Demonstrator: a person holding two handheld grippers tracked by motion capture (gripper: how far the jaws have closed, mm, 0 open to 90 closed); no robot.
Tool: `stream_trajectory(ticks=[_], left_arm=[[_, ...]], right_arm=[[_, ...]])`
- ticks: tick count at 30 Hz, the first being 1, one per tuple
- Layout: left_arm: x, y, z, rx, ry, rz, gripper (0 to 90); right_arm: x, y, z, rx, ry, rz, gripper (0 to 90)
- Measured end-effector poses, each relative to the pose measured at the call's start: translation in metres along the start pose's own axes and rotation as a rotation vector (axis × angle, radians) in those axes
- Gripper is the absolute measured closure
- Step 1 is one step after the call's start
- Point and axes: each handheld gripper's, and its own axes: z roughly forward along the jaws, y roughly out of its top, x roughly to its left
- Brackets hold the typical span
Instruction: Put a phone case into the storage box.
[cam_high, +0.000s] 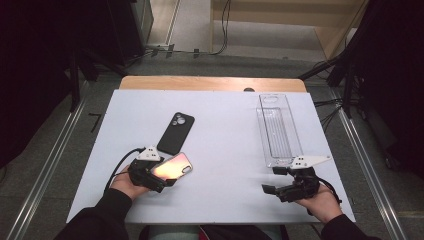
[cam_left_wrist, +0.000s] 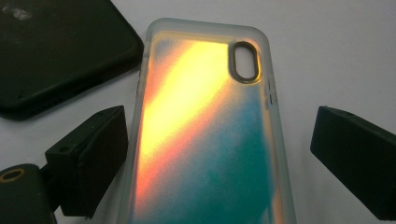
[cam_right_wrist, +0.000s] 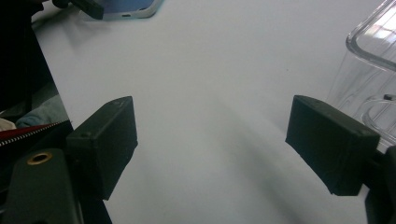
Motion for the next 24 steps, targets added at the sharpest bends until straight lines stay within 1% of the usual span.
stream_trajectory(ticks=[2,4,7,10,11,12,13,14,16,18,24], left_arm=[[-0.0033,-0.0011,0.0013,-0.001,0.024,0.020,4.2],[-0.0064,-0.0025,0.0023,0.002,0.051,0.053,4.3],[-0.0103,-0.0036,0.0042,0.005,0.082,0.079,4.3],[-0.0111,-0.0039,0.0041,-0.001,0.092,0.070,4.9],[-0.0113,-0.0042,0.0040,-0.005,0.097,0.063,7.2],[-0.0111,-0.0044,0.0035,-0.008,0.101,0.059,7.2],[-0.0112,-0.0046,0.0029,-0.011,0.108,0.054,8.9],[-0.0108,-0.0045,0.0018,-0.012,0.114,0.049,14.2],[-0.0103,-0.0051,0.0008,-0.019,0.115,0.041,15.6],[-0.0107,-0.0047,0.0009,-0.017,0.118,0.043,15.8],[-0.0110,-0.0036,0.0007,-0.012,0.118,0.037,16.5]], right_arm=[[0.0001,0.0000,-0.0003,-0.001,0.001,0.002,14.6],[0.0002,0.0000,-0.0004,-0.001,0.001,0.002,14.6],[0.0002,-0.0001,-0.0004,0.000,0.001,0.003,14.6],[0.0002,-0.0002,0.0007,0.003,0.001,-0.003,14.6],[0.0005,-0.0001,0.0015,0.010,0.003,0.004,14.6],[0.0005,-0.0001,0.0015,0.010,0.003,0.004,14.6],[0.0005,-0.0002,0.0021,0.015,0.003,0.005,14.6],[0.0004,-0.0003,0.0028,0.019,0.001,0.004,14.6],[0.0003,-0.0002,0.0028,0.020,0.002,0.005,14.6],[0.0004,-0.0001,0.0027,0.015,0.003,0.006,14.6],[0.0006,-0.0001,0.0029,0.024,0.002,0.001,14.6]])
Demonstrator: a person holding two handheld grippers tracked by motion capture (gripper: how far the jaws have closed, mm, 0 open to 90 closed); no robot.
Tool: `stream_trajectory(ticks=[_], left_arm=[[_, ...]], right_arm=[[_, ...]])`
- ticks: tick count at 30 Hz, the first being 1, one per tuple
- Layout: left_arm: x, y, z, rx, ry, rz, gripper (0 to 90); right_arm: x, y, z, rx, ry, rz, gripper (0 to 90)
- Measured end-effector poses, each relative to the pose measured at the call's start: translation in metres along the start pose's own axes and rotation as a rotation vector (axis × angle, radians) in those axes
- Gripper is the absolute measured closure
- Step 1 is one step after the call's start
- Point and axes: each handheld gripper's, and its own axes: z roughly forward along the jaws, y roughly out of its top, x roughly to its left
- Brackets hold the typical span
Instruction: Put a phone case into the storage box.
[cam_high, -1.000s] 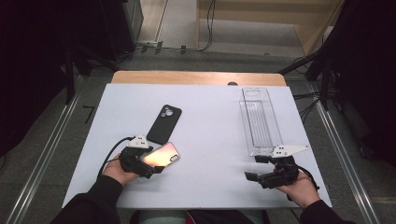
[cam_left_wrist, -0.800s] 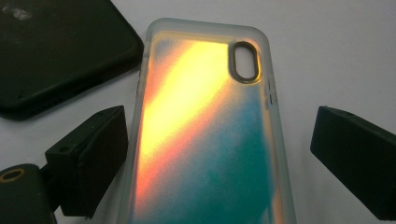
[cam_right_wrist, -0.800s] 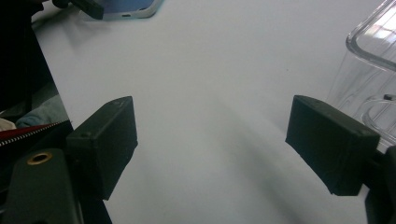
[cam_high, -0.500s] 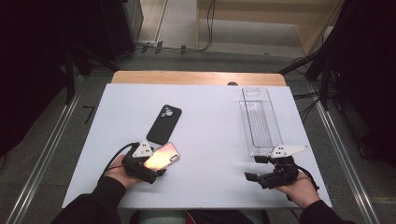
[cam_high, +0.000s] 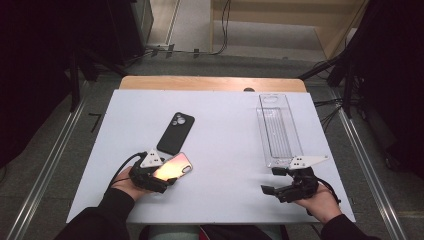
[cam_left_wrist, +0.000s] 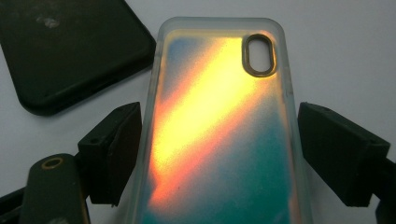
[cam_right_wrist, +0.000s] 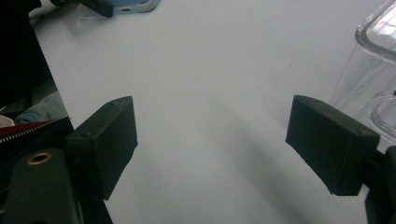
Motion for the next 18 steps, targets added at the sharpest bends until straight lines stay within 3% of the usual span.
stream_trajectory(ticks=[5,9,11,18], left_arm=[[0.001,0.001,-0.001,0.005,-0.008,-0.013,16.7],[0.003,0.003,-0.004,0.010,-0.039,-0.053,16.7],[0.003,0.007,-0.009,-0.012,-0.049,-0.087,16.7],[-0.002,0.020,-0.022,-0.066,-0.070,-0.108,16.8]], right_arm=[[0.000,0.000,0.001,0.009,0.003,0.001,14.6],[0.000,0.000,0.001,0.007,0.003,0.003,14.6],[0.000,0.000,0.000,0.005,0.003,0.002,14.6],[0.000,0.000,0.001,-0.003,0.009,-0.004,14.6]])
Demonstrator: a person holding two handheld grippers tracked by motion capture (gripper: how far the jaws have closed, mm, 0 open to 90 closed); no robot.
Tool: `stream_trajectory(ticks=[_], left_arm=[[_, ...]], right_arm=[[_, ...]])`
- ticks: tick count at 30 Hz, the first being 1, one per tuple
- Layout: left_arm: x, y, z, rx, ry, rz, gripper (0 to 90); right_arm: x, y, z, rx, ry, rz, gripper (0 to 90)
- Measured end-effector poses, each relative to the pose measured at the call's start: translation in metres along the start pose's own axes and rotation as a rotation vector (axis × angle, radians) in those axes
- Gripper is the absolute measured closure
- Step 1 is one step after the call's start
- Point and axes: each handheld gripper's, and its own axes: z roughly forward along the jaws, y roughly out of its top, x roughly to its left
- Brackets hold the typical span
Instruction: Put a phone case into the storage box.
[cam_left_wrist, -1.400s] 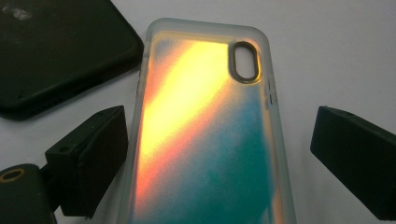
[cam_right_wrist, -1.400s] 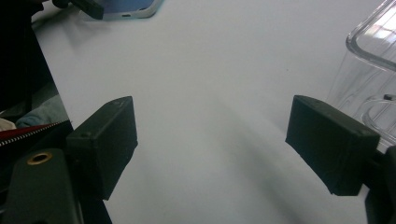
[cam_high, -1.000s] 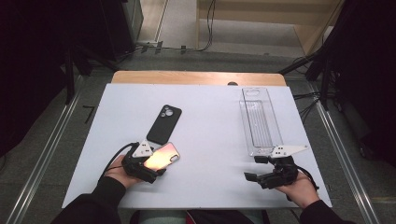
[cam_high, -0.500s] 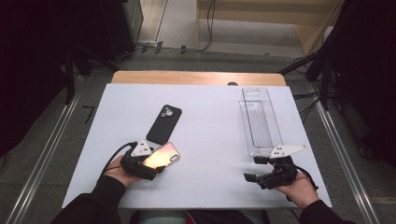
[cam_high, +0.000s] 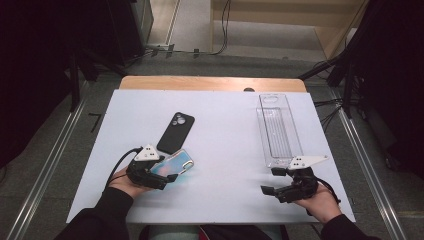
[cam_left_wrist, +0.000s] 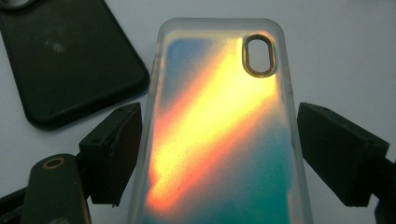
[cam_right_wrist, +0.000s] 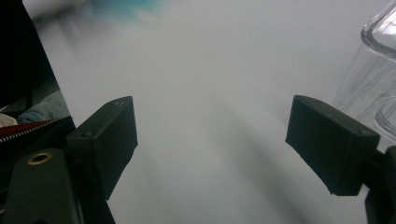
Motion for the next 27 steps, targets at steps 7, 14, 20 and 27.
stream_trajectory(ticks=[7,14,20,27], left_arm=[[-0.016,0.017,-0.008,-0.035,-0.031,-0.013,16.7],[-0.023,0.028,-0.005,-0.051,-0.030,-0.046,16.8],[-0.025,0.033,-0.004,-0.072,0.011,-0.094,16.7],[-0.026,0.038,0.000,-0.089,0.063,-0.161,16.7]], right_arm=[[0.001,0.002,0.001,-0.007,0.001,-0.001,14.6],[0.002,0.003,0.001,-0.011,0.001,0.000,15.0],[0.005,0.007,0.002,-0.031,0.003,0.006,15.2],[0.010,0.014,0.004,-0.022,0.023,0.037,15.2]])
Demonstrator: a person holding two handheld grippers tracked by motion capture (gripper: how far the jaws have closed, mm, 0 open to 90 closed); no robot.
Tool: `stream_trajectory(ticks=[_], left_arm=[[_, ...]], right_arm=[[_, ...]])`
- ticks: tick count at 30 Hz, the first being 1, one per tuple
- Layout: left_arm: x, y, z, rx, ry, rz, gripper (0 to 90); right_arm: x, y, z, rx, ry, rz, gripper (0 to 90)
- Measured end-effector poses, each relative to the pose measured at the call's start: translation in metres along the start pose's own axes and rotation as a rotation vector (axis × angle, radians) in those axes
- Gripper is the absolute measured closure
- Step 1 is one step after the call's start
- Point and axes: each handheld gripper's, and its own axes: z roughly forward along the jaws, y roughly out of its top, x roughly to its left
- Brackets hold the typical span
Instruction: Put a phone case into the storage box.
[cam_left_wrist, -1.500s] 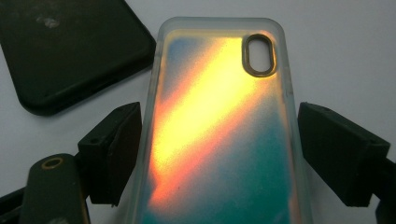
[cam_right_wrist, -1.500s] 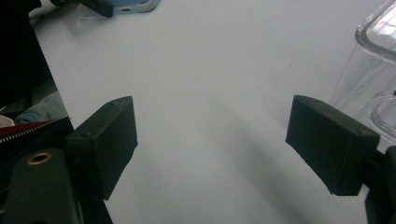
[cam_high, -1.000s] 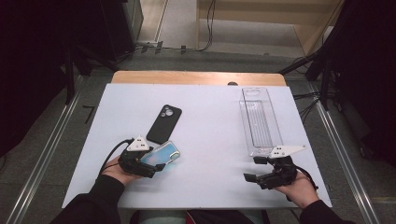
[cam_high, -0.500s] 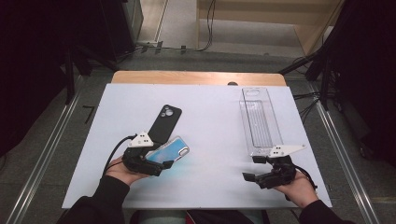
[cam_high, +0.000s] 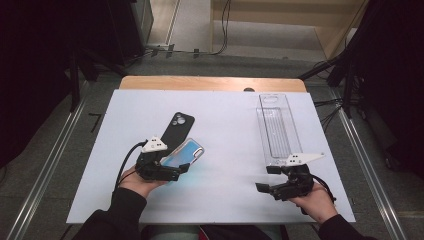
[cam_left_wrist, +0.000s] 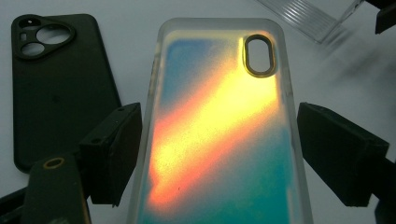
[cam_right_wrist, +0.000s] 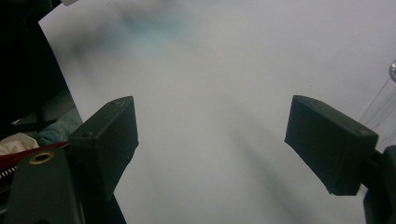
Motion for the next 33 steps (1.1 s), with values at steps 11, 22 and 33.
stream_trajectory(ticks=[11,22,33], left_arm=[[-0.016,0.009,0.011,-0.080,0.092,-0.022,16.7],[-0.026,0.011,0.027,-0.116,0.121,-0.069,16.7],[-0.031,0.012,0.035,-0.178,0.092,-0.114,16.6]], right_arm=[[0.004,0.007,0.005,-0.010,-0.050,0.013,15.2],[0.006,0.013,0.006,-0.047,-0.057,0.076,15.2],[0.012,0.028,0.010,-0.067,-0.045,0.132,15.2]])
